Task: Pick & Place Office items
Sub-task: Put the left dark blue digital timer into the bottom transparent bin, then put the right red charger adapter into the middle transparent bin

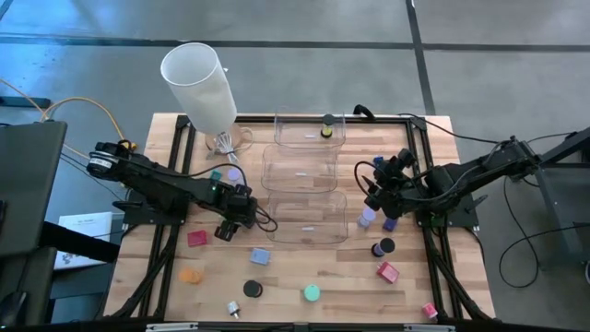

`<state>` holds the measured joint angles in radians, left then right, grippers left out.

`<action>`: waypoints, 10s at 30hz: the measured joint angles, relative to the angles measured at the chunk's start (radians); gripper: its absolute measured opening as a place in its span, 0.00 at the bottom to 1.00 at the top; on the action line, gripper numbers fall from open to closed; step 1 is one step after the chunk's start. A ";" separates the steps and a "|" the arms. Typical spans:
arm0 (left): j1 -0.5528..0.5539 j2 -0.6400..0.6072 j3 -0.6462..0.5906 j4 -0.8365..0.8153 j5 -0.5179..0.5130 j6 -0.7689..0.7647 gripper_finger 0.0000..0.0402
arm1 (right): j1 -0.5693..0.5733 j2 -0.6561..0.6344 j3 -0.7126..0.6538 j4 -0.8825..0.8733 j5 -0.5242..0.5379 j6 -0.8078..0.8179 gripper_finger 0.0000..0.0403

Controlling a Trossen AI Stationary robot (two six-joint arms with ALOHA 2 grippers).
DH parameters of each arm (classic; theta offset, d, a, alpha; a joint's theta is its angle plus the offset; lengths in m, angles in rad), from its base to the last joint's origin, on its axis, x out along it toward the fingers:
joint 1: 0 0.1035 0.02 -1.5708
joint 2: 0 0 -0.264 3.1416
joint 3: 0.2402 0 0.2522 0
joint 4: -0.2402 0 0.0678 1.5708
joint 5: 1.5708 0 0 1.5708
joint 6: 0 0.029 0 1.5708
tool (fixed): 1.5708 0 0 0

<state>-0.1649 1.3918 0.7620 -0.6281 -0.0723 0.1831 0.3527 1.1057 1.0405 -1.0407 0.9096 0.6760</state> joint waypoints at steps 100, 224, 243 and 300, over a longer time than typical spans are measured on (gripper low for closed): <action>0.101 0.230 0.298 0.584 0.095 -0.239 0.38 | -0.008 0.000 -0.090 0.095 -0.049 -0.109 0.62; 0.130 0.277 0.580 0.002 0.165 -0.171 0.42 | -0.008 0.000 -0.090 0.200 -0.098 -0.236 0.62; 0.039 0.505 0.925 -0.355 0.058 -0.104 0.42 | -0.008 0.000 -0.090 0.230 -0.188 -0.226 0.62; 0.023 0.684 0.961 -0.348 0.015 -0.122 0.63 | -0.006 0.000 -0.090 0.271 -0.304 -0.149 0.62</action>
<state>-0.1422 2.0758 1.7226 -0.9763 -0.0573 0.0612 0.3470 1.1053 0.9508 -0.7702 0.6060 0.5274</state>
